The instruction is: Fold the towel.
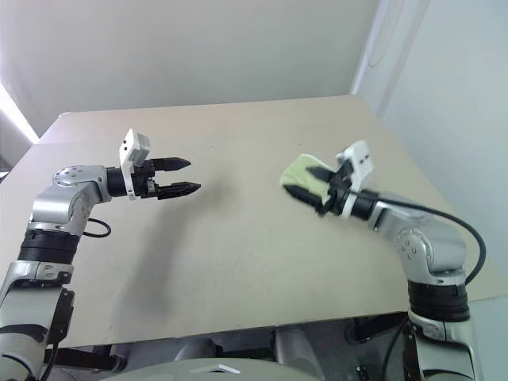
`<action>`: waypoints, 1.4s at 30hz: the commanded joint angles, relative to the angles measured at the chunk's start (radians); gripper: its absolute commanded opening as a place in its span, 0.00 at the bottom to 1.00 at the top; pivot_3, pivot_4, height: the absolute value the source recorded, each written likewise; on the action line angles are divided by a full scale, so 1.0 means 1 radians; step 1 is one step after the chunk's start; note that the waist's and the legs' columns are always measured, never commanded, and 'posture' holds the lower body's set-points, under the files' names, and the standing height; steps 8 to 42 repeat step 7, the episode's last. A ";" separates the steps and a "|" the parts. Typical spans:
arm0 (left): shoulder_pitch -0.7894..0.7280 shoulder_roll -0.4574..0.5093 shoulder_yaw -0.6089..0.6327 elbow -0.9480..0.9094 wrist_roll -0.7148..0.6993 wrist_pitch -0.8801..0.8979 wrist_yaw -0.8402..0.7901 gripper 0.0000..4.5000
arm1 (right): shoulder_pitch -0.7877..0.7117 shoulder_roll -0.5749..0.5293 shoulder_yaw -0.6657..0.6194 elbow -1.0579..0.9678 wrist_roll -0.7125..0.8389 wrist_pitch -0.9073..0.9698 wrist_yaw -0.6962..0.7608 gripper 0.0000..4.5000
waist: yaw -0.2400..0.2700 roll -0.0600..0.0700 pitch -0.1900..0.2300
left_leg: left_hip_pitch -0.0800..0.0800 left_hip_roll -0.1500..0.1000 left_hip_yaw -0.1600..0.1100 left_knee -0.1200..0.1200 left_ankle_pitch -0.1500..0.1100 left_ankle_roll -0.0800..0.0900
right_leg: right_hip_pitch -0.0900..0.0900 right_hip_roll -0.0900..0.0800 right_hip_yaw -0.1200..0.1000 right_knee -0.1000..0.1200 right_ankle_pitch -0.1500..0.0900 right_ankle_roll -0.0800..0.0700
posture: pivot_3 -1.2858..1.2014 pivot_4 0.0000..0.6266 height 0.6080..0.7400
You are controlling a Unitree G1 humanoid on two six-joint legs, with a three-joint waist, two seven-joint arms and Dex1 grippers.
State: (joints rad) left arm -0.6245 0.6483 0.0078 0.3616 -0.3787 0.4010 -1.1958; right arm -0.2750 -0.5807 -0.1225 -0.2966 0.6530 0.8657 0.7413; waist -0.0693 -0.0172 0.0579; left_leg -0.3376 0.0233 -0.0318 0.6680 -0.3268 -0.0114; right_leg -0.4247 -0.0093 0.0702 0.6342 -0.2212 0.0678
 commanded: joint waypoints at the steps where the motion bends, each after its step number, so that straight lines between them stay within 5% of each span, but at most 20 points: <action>1: -0.019 0.026 0.037 0.035 0.015 -0.048 0.005 1.00 | 0.007 -0.023 0.019 -0.046 0.009 -0.002 0.018 0.99 | 0.001 0.000 0.000 | 0.000 0.000 0.000 0.000 0.000 0.000 | 0.000 0.000 0.000 0.000 0.001 0.000 | 0.52 0.00 0.79; 42: -0.003 0.038 0.059 0.022 -0.002 -0.024 0.021 1.00 | 0.008 -0.017 0.029 -0.037 0.015 -0.008 0.014 0.99 | 0.002 0.000 0.000 | 0.000 0.000 0.000 0.001 0.000 0.000 | 0.000 0.000 0.000 0.000 0.001 0.000 | 0.52 0.00 0.79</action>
